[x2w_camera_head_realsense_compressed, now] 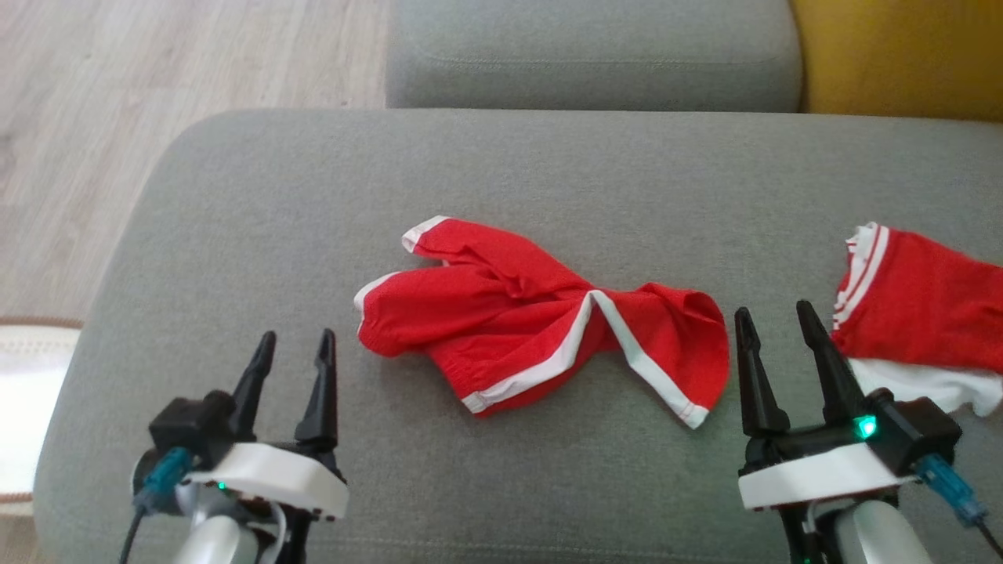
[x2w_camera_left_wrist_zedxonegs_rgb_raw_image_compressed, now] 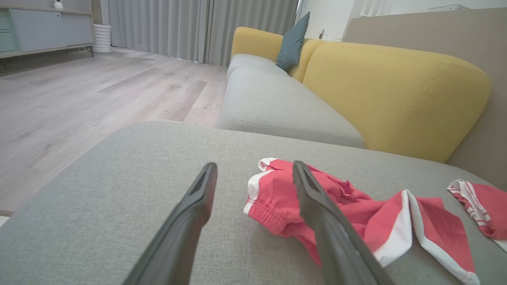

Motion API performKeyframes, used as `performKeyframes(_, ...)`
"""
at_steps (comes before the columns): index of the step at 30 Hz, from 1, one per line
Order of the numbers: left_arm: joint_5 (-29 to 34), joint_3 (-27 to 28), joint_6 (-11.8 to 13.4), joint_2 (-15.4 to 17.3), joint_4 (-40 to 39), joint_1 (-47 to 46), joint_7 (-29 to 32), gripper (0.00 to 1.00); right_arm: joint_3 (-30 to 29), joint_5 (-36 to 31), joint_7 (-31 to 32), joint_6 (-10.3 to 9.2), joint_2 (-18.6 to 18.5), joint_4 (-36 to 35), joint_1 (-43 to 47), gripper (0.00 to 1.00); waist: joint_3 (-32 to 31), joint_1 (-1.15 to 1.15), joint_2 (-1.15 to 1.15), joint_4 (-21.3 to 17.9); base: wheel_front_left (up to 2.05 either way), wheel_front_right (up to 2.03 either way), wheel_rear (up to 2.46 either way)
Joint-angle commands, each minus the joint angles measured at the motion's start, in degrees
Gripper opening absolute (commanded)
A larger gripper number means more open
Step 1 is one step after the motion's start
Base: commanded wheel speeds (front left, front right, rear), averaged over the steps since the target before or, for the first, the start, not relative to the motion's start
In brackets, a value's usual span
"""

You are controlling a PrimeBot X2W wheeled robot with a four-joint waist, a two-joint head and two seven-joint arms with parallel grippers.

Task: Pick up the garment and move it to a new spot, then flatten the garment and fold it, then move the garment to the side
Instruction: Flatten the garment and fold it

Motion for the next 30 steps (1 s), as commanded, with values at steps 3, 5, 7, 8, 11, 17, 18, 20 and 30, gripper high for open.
performKeyframes(3, 1.32, 2.30, -1.56, -0.98, -1.26, -3.36, -0.69, 1.00, 1.75, -1.26, 0.36, -0.04, -0.23, -0.69, -4.78, 1.00, 1.59, 0.00, 0.00, 2.28, 0.00, 0.00, 0.00)
performKeyframes(5, 1.69, 2.00, -2.44, -2.05, -0.66, -3.76, -0.69, 1.00, 2.80, -2.20, 2.60, -0.04, -0.23, 0.52, -7.24, 1.00, 2.42, 0.00, 0.00, 3.88, 0.00, 0.00, 0.00)
performKeyframes(7, 1.97, 1.86, -3.22, -3.16, 0.05, -4.05, -0.69, 1.00, 4.49, -3.46, 5.82, -0.04, -0.23, 2.52, -10.22, 1.00, 3.22, 0.00, 0.00, 5.69, 0.00, 0.00, 0.00)
performKeyframes(8, 2.16, 1.76, -3.63, -3.68, 0.43, -4.16, -0.69, 1.00, 5.28, -4.07, 7.24, -0.04, -0.23, 3.46, -11.80, 1.00, 3.70, 0.00, 0.00, 6.77, 0.00, 0.00, 0.00)
performKeyframes(11, 2.75, 1.66, -4.88, -5.06, 1.58, -4.53, -0.69, 1.00, 7.42, -4.91, 11.41, -0.04, -0.23, 7.10, -16.57, 1.00, 5.08, 0.00, 0.00, 10.08, 0.00, 0.00, 0.00)
performKeyframes(17, 4.03, 1.92, -7.11, -7.03, 3.61, -5.38, -0.70, 1.00, 8.01, -6.69, 19.08, -0.04, -0.23, 17.75, -25.42, 1.00, 7.45, 0.00, 0.00, 16.53, 0.00, 0.00, 0.00)
performKeyframes(18, 4.20, 2.07, -7.40, -7.31, 3.86, -5.50, -0.70, 1.00, 7.60, -7.51, 20.32, -0.04, -0.23, 19.84, -26.67, 1.00, 7.75, 0.00, 0.00, 17.44, 0.00, 0.00, 0.00)
performKeyframes(20, 4.47, 2.40, -7.95, -7.84, 4.35, -5.70, -0.70, 1.00, 6.78, -8.81, 22.26, -0.04, -0.23, 23.72, -28.79, 1.00, 8.24, 0.00, 0.00, 19.00, 0.00, 0.00, 0.00)
performKeyframes(30, 5.73, 4.86, -9.73, -9.54, 5.75, -5.89, -0.70, 1.00, 1.82, -16.51, 25.34, -0.04, -0.23, 35.36, -33.41, 0.93, 9.41, 0.00, 0.00, 21.90, 0.00, 0.00, 0.00)
